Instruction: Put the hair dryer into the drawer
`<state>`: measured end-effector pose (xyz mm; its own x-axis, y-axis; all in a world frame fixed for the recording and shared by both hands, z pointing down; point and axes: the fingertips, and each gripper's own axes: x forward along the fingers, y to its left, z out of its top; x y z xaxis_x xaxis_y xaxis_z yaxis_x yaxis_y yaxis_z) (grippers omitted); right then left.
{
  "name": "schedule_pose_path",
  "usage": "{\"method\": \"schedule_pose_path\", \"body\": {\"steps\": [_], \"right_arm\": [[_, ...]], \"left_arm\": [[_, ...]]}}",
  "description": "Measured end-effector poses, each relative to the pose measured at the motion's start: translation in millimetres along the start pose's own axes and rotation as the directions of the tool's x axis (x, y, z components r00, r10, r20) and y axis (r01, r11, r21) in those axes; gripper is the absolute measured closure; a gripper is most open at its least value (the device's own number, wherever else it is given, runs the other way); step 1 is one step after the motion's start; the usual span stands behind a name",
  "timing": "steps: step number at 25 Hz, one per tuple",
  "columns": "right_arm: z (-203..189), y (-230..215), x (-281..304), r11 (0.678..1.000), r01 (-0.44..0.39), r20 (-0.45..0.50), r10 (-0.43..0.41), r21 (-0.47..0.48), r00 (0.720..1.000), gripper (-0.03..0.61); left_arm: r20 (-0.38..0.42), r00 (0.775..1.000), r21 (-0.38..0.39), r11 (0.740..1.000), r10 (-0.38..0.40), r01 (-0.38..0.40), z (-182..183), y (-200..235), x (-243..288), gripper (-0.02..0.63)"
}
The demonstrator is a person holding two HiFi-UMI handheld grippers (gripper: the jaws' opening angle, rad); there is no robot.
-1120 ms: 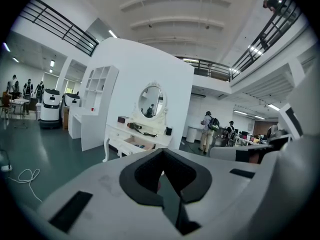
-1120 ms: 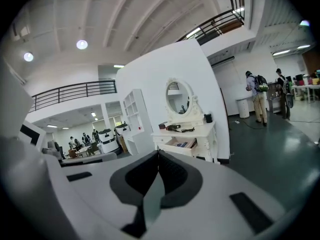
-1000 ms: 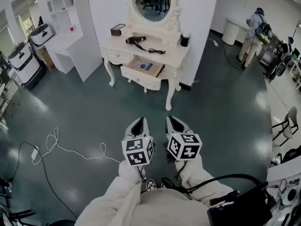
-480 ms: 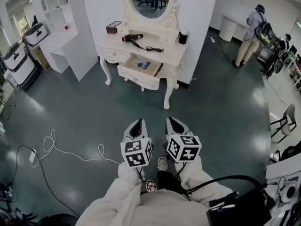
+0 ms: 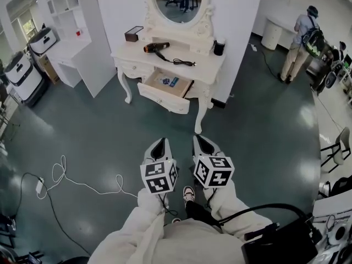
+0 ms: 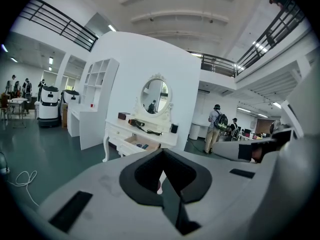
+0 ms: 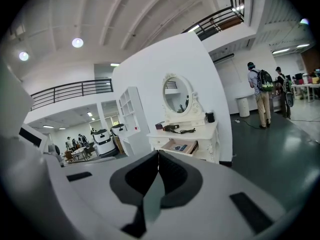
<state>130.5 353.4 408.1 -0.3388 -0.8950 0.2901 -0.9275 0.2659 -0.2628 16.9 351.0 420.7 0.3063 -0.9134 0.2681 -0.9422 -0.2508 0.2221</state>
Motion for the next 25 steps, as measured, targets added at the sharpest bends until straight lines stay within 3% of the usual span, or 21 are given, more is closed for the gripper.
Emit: {"method": "schedule_pose_path", "body": {"steps": [25], "right_arm": [[82, -83, 153, 0.996, -0.066, -0.036, 0.064, -0.052, 0.997, 0.517]], "left_arm": [[0.014, 0.999, -0.019, 0.999, 0.048, -0.048, 62, 3, 181, 0.618]]}}
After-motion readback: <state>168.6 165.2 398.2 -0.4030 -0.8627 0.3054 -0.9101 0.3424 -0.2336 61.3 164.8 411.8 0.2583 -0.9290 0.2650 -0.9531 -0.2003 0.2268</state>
